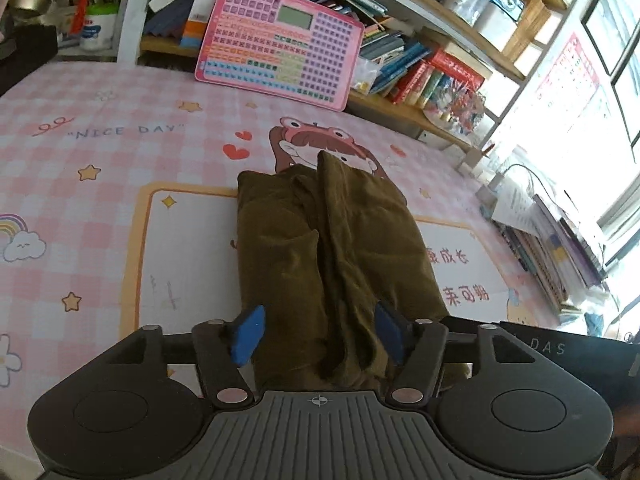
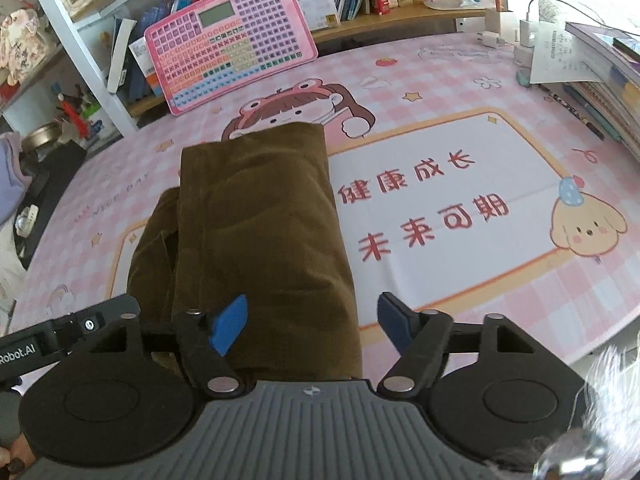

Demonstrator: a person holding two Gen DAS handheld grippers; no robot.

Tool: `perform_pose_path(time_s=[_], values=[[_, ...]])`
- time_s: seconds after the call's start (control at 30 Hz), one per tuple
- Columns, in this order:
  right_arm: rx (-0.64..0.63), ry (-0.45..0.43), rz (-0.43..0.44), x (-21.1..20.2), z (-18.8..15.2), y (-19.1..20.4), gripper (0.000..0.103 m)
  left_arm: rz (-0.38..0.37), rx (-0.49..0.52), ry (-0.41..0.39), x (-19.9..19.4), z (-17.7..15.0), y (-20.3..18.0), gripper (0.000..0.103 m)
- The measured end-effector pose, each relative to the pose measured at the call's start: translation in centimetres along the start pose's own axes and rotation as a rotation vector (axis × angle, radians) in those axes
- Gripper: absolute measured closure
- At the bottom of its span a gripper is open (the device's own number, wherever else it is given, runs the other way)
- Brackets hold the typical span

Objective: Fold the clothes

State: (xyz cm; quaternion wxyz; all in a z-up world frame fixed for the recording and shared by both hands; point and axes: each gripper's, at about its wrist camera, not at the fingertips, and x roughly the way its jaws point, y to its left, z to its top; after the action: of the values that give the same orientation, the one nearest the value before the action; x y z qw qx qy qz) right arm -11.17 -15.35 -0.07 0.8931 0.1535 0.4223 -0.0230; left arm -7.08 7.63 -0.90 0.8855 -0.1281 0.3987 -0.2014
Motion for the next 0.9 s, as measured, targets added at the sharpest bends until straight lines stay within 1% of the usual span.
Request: perform_pose_path(time_s=[0.07, 0.27, 0.37, 0.47, 0.53, 0.67, 0.73, 0.83, 0.9], values=[[-0.01, 0.008, -0.014, -0.3, -0.5, 0.2, 0.027, 0.016, 0.015, 0.003, -0.3, -0.2, -0.2, 0.031], [-0.066, 0.051, -0.039, -1.0, -1.6, 0.7, 0.024, 0.09, 0.084, 0.054, -0.4, -1.1, -1.8, 0.025], [-0.079, 0.065, -0.033, -1.0, -1.7, 0.6, 0.024, 0.107, 0.097, 0.065, -0.6, -1.6, -2.0, 0.023], [-0.053, 0.071, -0.005, -0.8, -1.6, 0.3, 0.024, 0.109, 0.063, 0.055, -1.1, -1.6, -1.3, 0.022], [-0.014, 0.059, 0.033, -1.0, -1.3, -0.3, 0.024, 0.098, 0.029, 0.043, -1.3, -1.4, -0.6, 0.021], [0.117, 0.056, 0.13, -0.4, -0.2, -2.2, 0.024, 0.074, -0.034, 0.062, -0.2, -0.8, 0.9, 0.02], [0.178, 0.072, 0.166, 0.3, 0.4, -3.1, 0.027, 0.067, -0.064, 0.073, 0.4, -0.5, 1.7, 0.02], [0.245, 0.098, 0.188, 1.6, 1.0, -4.1, 0.028, 0.033, -0.112, 0.075, 1.5, 0.4, 2.8, 0.02], [0.284, 0.116, 0.199, 2.5, 1.4, -4.7, 0.031, 0.011, -0.152, 0.086, 2.4, 0.9, 3.7, 0.02]])
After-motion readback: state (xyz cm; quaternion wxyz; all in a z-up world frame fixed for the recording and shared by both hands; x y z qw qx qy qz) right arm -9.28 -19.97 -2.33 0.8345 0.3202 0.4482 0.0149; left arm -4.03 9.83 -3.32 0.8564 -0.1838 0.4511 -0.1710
